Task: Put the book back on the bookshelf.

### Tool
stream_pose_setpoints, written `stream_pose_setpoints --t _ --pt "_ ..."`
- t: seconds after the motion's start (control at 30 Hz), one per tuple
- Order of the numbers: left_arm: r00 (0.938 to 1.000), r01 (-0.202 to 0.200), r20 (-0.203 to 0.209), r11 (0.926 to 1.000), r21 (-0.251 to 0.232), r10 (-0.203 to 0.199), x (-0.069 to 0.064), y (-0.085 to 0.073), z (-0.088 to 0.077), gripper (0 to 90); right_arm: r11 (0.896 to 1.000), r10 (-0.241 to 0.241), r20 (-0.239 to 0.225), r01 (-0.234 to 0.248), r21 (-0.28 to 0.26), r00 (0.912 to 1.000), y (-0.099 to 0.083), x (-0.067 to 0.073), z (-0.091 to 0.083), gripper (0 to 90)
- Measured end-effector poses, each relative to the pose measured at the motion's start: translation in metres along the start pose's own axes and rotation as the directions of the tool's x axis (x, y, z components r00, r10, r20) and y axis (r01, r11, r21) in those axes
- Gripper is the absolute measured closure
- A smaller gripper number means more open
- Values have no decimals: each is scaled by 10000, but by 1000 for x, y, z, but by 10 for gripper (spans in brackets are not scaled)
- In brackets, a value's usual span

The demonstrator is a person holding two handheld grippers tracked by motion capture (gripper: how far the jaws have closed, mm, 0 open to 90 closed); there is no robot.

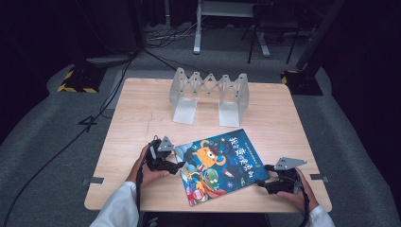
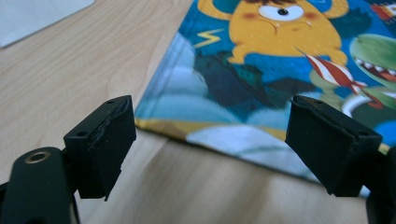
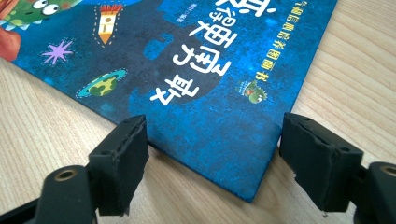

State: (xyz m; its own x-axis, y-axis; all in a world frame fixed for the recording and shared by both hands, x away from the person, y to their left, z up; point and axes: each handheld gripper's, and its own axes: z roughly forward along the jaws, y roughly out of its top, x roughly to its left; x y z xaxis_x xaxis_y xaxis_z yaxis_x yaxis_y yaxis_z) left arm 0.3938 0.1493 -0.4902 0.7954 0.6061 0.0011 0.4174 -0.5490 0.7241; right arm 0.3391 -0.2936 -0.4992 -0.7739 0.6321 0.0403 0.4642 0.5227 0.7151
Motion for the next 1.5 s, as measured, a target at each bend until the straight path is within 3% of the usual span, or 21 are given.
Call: stream_pose_setpoints --t 0.13,0.17,0.2,0.3,0.37,0.4,0.5,0.6,0.8,1.03,1.17,1.5 --pt "9997 198 132 9996 193 -201 10 8 14 164 10000 -66 13 66 10 10000 0 0 1 234" --pt "9999 128 -49 9996 258 -127 11 9 18 164 10000 -72 16 72 13 10000 0 0 1 234" --pt "9992 288 253 9991 296 -296 15 11 22 160 10000 -77 31 77 37 10000 1 0 1 233" --pt "9974 522 485 9982 303 -536 19 13 27 156 9999 -111 21 111 45 9999 1 0 1 230" --pt "9965 445 691 9987 267 -463 22 15 30 156 9999 -97 4 97 80 10000 1 0 1 226" --pt "9924 608 1055 9976 346 -641 23 15 32 159 9999 -92 -1 92 78 10000 2 0 1 225" --pt "9862 138 1641 9988 474 -214 19 16 32 158 10000 -43 30 43 43 10000 2 0 2 228" --pt "9881 44 1532 9974 718 -154 15 18 31 146 10000 -23 118 22 34 9999 2 -1 2 238" --pt "9864 -20 1640 9971 767 -107 11 6 18 145 9998 189 386 -187 -39 9991 6 -1 6 276" --pt "9842 -190 1768 9961 857 36 1 -16 -5 145 9989 454 653 -458 42 9968 15 -1 15 243" --pt "9846 -163 1747 9968 785 23 -6 -27 -16 145 9979 641 885 -636 -87 9940 19 3 19 312" --pt "9865 -100 1639 9964 841 -39 -21 -51 -42 145 9993 382 1727 -373 -85 9842 39 7 39 378"
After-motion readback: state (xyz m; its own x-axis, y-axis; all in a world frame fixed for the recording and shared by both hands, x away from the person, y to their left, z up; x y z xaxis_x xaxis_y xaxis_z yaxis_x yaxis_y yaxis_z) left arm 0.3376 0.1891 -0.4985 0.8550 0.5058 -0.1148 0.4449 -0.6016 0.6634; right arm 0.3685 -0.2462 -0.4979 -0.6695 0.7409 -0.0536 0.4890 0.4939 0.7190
